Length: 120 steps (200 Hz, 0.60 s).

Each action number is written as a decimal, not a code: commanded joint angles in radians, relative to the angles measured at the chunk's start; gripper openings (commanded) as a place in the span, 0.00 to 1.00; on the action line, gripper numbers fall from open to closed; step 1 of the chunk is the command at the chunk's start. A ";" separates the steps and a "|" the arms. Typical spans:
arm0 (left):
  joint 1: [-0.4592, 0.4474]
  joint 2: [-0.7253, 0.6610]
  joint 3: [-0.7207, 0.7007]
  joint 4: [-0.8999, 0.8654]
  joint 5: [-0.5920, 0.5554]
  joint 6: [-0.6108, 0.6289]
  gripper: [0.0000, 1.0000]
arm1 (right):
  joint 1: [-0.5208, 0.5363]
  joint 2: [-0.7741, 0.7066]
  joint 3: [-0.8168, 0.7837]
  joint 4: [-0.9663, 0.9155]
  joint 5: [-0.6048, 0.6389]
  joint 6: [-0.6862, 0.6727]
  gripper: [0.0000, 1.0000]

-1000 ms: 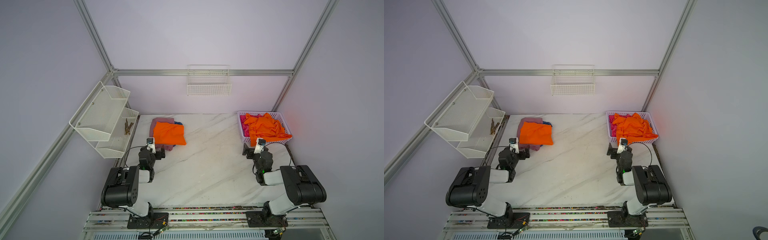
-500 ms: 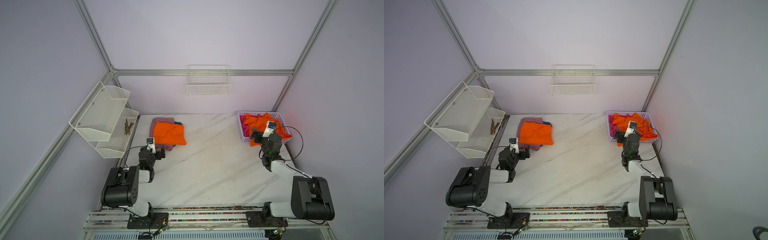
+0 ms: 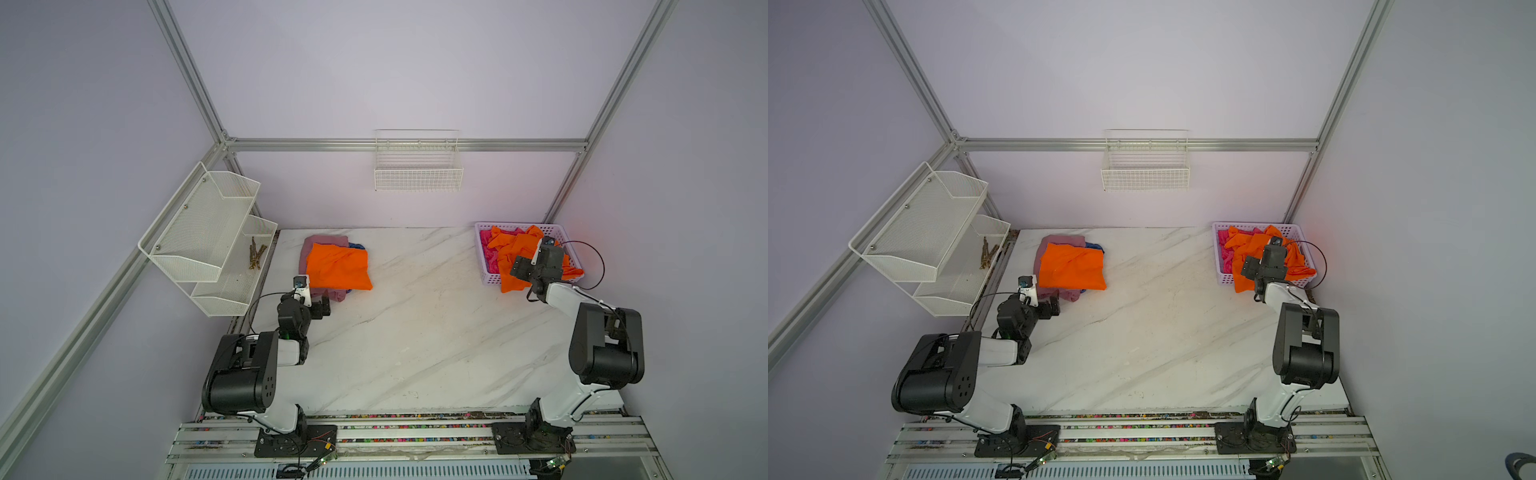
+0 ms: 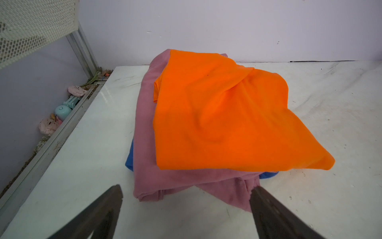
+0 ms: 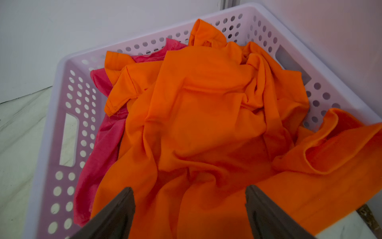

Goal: Fold and stack t-shirts
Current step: Pick up the T-shirt from the bin.

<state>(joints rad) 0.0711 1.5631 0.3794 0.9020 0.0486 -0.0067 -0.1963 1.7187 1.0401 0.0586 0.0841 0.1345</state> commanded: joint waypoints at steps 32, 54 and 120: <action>0.002 -0.002 -0.001 0.029 0.005 0.007 1.00 | -0.009 -0.025 -0.011 -0.091 0.041 0.052 0.80; 0.003 -0.001 0.000 0.028 0.005 0.007 1.00 | -0.019 0.021 0.014 -0.084 0.003 0.060 0.73; 0.002 -0.001 -0.001 0.029 0.005 0.007 1.00 | -0.025 -0.008 0.043 -0.119 -0.044 0.016 0.00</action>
<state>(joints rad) 0.0711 1.5635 0.3794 0.9020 0.0486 -0.0067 -0.2268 1.7500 1.0821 -0.0196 0.0853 0.1761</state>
